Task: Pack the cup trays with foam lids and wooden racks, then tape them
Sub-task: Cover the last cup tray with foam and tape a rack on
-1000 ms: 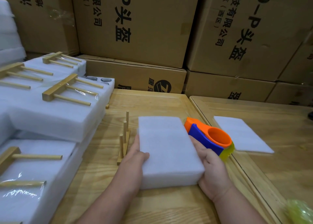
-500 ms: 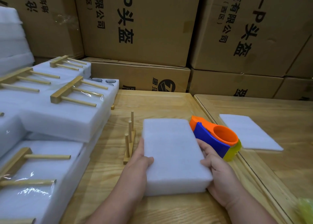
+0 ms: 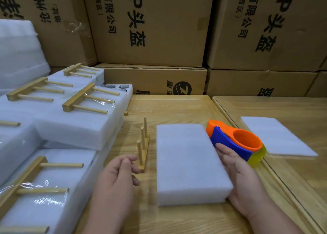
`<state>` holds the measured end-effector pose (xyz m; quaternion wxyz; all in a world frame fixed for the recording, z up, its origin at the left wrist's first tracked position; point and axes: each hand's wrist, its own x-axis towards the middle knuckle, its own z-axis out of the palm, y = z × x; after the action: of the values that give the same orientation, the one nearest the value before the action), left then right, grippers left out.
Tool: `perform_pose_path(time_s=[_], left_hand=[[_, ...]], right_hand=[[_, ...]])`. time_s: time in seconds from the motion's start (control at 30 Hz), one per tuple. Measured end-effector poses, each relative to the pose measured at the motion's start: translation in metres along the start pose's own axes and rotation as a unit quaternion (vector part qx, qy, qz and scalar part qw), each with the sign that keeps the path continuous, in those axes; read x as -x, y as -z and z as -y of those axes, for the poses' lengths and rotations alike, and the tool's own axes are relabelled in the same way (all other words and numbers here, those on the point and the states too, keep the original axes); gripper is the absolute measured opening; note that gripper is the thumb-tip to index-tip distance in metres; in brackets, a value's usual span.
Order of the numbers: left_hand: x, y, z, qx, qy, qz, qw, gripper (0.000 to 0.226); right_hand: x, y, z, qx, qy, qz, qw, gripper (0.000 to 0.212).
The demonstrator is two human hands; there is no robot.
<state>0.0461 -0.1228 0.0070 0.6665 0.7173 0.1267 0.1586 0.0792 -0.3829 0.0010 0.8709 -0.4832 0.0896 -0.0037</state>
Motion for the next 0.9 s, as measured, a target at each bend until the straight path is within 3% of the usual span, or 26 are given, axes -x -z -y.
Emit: perform_pose_path(time_s=[0.1, 0.37, 0.5, 0.77, 0.9], left_hand=[[-0.023, -0.003, 0.007, -0.080, -0.049, -0.019, 0.995, 0.037], [-0.069, -0.025, 0.007, -0.240, -0.050, 0.101, 0.964, 0.030], [-0.076, -0.031, 0.009, -0.286, -0.023, 0.111, 0.952, 0.016], [-0.071, -0.035, -0.003, -0.183, -0.153, -0.009, 0.971, 0.015], [-0.061, -0.040, -0.032, -0.110, -0.175, 0.032, 0.978, 0.021]], right_hand=[[0.000, -0.001, 0.003, 0.000, 0.001, -0.025, 1.000, 0.035], [-0.003, 0.001, 0.005, -0.007, -0.022, -0.049, 0.999, 0.035], [-0.004, 0.000, 0.006, -0.016, -0.023, -0.049, 0.998, 0.035], [-0.002, -0.002, 0.008, -0.034, -0.034, -0.061, 0.997, 0.034], [-0.002, -0.002, 0.008, -0.036, -0.032, -0.059, 0.997, 0.034]])
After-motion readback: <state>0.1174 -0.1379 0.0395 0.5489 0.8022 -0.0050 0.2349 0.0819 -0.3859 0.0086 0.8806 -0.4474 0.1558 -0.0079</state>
